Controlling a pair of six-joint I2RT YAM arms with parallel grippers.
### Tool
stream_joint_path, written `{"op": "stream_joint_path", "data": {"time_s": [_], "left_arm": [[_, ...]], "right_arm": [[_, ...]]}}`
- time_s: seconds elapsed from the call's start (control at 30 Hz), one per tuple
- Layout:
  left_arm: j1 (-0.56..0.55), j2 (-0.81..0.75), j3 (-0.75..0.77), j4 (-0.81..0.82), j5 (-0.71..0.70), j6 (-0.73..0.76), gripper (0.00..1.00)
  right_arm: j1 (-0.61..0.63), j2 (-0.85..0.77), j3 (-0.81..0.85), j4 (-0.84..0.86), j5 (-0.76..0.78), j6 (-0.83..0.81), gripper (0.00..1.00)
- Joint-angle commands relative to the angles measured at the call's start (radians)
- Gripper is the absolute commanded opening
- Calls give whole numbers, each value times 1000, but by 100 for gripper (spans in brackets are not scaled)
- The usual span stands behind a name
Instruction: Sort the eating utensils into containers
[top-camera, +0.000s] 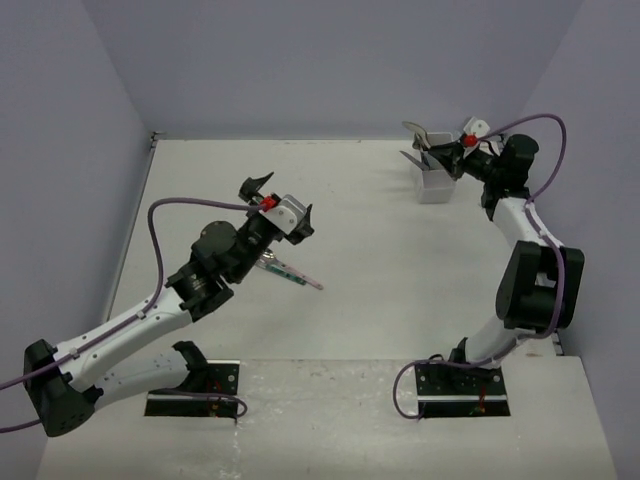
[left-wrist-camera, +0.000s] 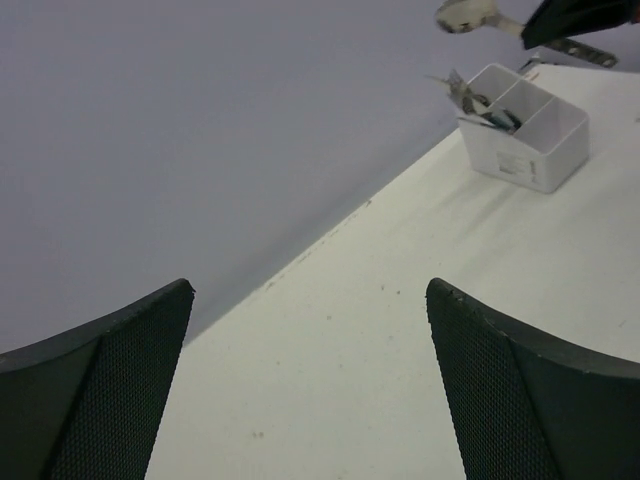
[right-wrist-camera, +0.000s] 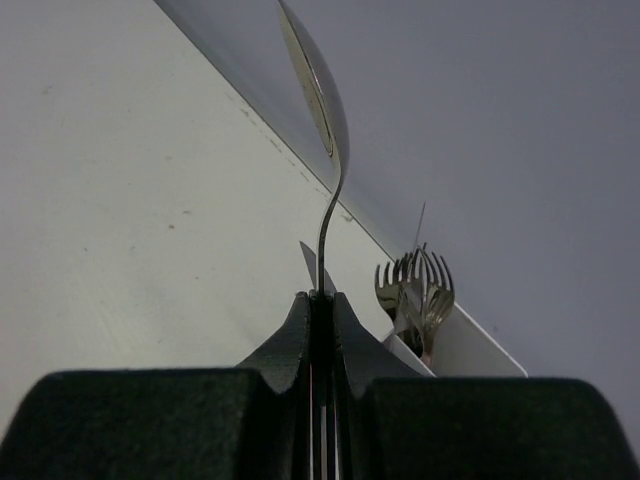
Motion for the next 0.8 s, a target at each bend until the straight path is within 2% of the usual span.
{"op": "stream_joint_path", "data": {"time_s": [0.0, 0.13, 0.47, 0.6, 0.77], "left_arm": [[96, 34, 8, 74, -79, -196, 100], [175, 91, 11, 54, -144, -267, 100], [218, 151, 11, 28, -194, -326, 100], [230, 173, 25, 13, -214, -335, 100], [248, 198, 42, 13, -223, -352, 100]], "right_arm": [[-36, 89, 24, 321, -143, -2, 0], [-67, 191, 127, 317, -252, 16, 0], [-73, 407, 337, 255, -381, -37, 2], [-81, 458, 359, 266, -394, -34, 2], [-96, 502, 302, 493, -430, 149, 2]]}}
